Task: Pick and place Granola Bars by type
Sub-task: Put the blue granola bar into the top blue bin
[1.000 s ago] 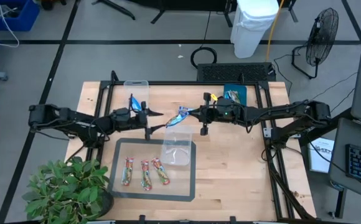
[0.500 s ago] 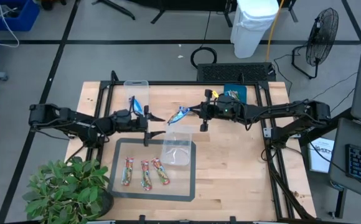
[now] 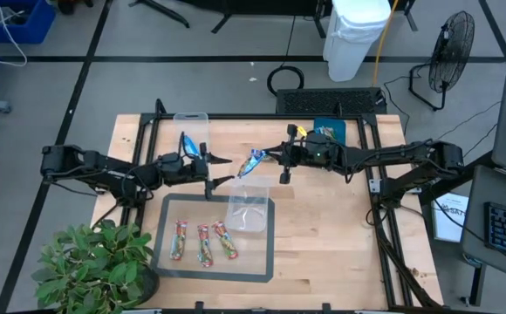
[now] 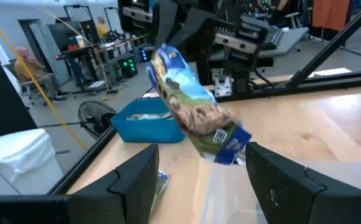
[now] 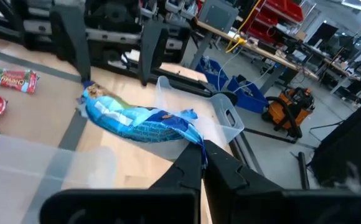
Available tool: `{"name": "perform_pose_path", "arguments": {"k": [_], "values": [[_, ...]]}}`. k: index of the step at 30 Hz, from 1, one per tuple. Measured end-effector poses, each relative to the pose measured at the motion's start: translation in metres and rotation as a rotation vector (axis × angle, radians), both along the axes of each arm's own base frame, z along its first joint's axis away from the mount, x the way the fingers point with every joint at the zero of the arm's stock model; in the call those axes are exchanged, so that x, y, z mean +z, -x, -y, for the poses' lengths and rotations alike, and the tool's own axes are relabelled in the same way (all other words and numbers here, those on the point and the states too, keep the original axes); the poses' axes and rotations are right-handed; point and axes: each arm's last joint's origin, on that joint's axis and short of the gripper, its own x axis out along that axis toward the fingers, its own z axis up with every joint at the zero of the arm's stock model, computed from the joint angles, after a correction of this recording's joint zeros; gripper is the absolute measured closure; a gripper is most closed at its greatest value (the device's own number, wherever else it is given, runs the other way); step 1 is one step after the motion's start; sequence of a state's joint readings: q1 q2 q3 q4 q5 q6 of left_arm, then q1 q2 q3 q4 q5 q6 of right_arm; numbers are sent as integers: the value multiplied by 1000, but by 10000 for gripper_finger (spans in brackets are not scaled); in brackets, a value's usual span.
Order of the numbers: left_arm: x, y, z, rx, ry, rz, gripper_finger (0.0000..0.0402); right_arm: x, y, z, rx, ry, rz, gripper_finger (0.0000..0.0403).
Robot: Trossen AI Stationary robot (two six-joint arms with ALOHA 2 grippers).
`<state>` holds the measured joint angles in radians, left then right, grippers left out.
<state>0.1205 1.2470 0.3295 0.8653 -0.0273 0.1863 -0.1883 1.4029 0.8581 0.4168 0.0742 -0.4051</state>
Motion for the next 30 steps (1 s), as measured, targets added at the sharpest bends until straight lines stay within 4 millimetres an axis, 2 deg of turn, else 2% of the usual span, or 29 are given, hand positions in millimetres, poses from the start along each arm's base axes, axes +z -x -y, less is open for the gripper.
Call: {"name": "perform_pose_path", "arguments": {"k": [9,16,26,30], "values": [[-23,-13,-1,18,-8,-72,158,5,-1,0,-5,-9,54,403],[-21,-25,-2,20,-17,50,158,3,-5,1,-7,-9,86,403],[-15,-64,-6,15,-12,56,158,-1,-9,5,-35,9,97,403],[-18,-72,-7,17,-44,40,158,-2,-9,6,-37,9,86,403]]}}
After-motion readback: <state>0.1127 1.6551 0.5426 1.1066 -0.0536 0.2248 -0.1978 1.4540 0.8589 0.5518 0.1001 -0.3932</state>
